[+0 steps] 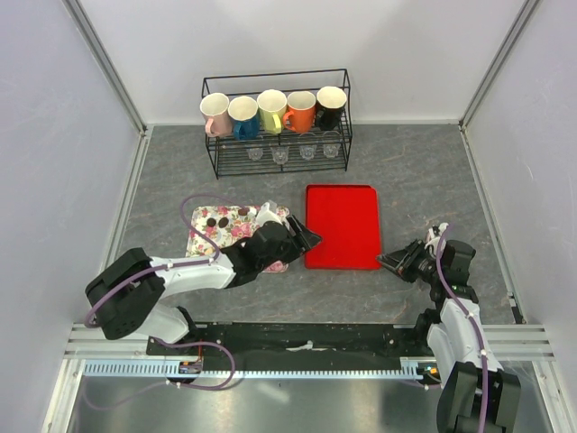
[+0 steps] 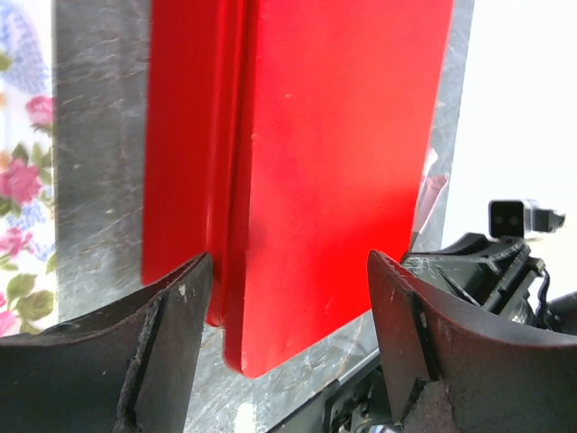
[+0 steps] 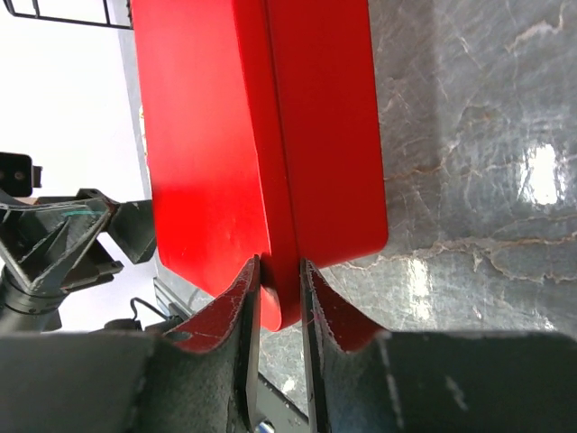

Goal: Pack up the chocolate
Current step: Close the box lid on the packing box.

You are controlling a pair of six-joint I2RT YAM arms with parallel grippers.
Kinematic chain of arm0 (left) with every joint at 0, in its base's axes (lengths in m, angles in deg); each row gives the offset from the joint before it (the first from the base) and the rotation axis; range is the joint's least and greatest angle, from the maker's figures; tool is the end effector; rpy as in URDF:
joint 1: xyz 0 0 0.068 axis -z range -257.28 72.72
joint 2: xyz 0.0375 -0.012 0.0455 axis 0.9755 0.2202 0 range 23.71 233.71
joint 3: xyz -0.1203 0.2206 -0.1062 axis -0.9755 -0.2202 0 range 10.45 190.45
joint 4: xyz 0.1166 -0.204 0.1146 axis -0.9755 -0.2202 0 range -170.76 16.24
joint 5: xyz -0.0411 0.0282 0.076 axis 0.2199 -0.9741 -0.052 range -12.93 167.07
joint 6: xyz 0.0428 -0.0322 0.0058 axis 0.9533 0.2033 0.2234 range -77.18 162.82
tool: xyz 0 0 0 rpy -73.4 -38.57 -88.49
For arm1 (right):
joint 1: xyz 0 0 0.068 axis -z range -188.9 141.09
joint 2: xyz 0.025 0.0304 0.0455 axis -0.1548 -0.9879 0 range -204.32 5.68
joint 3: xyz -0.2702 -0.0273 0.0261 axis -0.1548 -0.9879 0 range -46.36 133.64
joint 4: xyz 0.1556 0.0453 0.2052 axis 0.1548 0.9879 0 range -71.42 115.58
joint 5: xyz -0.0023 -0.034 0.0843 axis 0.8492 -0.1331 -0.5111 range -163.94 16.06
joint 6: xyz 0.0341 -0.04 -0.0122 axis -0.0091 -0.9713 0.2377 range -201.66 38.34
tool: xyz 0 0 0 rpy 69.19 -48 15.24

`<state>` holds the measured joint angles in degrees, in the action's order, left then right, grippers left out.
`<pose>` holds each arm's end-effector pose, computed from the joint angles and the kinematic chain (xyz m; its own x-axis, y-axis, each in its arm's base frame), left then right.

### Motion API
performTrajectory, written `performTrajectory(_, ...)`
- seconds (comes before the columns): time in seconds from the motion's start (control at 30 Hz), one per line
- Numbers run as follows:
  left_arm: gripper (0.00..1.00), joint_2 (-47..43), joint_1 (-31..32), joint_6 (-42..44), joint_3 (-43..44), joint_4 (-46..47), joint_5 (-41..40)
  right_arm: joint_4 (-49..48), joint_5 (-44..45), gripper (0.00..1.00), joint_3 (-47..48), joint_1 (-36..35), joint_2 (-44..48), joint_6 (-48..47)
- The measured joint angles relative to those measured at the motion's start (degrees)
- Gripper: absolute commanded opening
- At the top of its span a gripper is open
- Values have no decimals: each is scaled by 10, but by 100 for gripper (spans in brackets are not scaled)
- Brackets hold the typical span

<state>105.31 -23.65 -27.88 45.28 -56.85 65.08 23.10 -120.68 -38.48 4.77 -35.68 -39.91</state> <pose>0.1764 -0.2268 0.1831 -0.7401 -0.5519 -0.3843 -0.0537 0.6180 -0.7843 0.1391 -0.0071 0.1422 -0.7097 0.6423 -0.2894 0.1033 0.5012 0.8592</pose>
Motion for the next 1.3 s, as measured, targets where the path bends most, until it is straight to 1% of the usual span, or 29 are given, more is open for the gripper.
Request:
performTrajectory(0.13,78,-4,-2,8,0,0,18,8,-2,15,0,0,1,0)
performTrajectory(0.33,78,-27,6,7,-25,7,38,9,-2,15,0,-1,1,-1)
performTrajectory(0.47,73,-27,9,7,-28,10,46,10,-1,14,0,0,1,-5)
performTrajectory(0.53,68,-27,9,8,-28,9,47,10,-1,14,0,0,1,-7)
performTrajectory(0.63,63,-27,9,11,-30,7,47,10,-1,14,0,0,1,-10)
performTrajectory(0.87,61,-31,12,12,-33,-2,53,10,2,14,0,0,3,-14)
performTrajectory(0.97,58,-35,15,12,-35,-7,60,14,3,14,1,0,4,-17)
performTrajectory(1.17,57,-47,21,13,-40,-14,72,34,7,10,10,0,6,-33)
performTrajectory(1.3,57,-56,23,14,-41,-21,81,40,8,8,12,0,7,-39)
